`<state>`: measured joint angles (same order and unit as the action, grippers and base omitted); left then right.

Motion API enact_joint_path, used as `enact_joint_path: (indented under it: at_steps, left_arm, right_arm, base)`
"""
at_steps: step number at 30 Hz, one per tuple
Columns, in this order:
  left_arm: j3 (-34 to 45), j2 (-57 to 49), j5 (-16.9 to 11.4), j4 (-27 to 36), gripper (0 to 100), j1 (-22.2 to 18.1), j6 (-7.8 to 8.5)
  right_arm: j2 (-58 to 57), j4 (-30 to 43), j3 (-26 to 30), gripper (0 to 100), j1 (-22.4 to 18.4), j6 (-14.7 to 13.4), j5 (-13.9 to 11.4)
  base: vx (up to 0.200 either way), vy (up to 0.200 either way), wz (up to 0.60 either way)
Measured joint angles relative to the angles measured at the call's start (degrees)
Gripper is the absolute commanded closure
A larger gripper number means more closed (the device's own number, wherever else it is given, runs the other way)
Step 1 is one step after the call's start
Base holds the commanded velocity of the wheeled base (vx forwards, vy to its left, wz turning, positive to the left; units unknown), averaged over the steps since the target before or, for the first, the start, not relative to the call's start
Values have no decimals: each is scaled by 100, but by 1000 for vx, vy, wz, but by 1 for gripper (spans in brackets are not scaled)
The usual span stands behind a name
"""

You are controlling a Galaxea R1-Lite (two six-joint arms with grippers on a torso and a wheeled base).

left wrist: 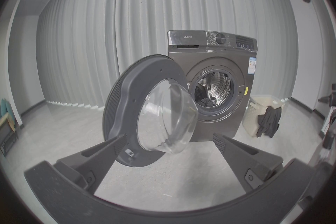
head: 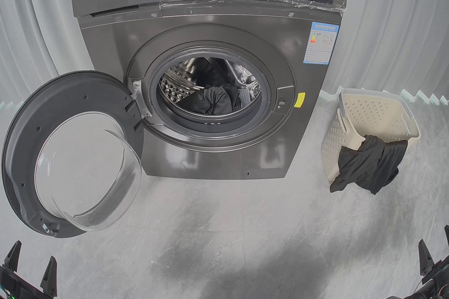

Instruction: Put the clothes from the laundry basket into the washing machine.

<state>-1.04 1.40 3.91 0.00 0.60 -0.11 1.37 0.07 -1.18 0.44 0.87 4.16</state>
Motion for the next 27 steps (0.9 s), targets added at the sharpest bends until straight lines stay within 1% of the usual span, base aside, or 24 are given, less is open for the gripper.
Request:
enact_joint_path:
  at_steps: [2,3,4,6,8,9,11,12,15,20,27]
  left_arm:
    - [0,-28,-187,18,0,-20,-199]
    - [0,-37,-250,16,0,-24,-256]
    - [2,-46,-285,16,0,-27,-267]
    - [2,-56,-327,11,0,-30,-229]
    - [2,-66,-360,10,0,-35,-172]
    - [2,-67,-375,7,0,-35,-145]
    - [2,-72,-396,7,0,-39,-106]
    - [2,-72,-402,7,0,-39,-98]
    - [5,-77,-407,7,0,-44,-65]
    - [5,-77,-410,5,0,-38,-76]
    - [5,-77,-410,5,0,-33,-134]
  right_arm:
    - [-24,77,-16,0,-15,17,-71]
    - [-33,94,-20,0,-20,20,-167]
    - [-40,115,-20,0,-20,20,-312]
    - [-52,140,-16,0,-22,2,-555]
    - [-60,158,2,0,-33,-35,-662]
    - [-62,156,6,0,-37,-54,-642]
    - [-66,127,11,0,-44,-91,-517]
    - [-66,121,15,0,-44,-105,-484]
    - [-66,110,15,0,-44,-87,-486]
    - [-68,101,17,0,-46,-87,-486]
    - [-68,99,17,0,-44,-87,-484]
  base:
    - [0,0,0]
    - [0,0,0]
    - [0,0,0]
    - [0,0,0]
    - [0,0,0]
    - [0,0,0]
    - [0,0,0]
    - [0,-200,0]
    - [0,-200,0]
    - [0,-200,0]
    - [0,-200,0]
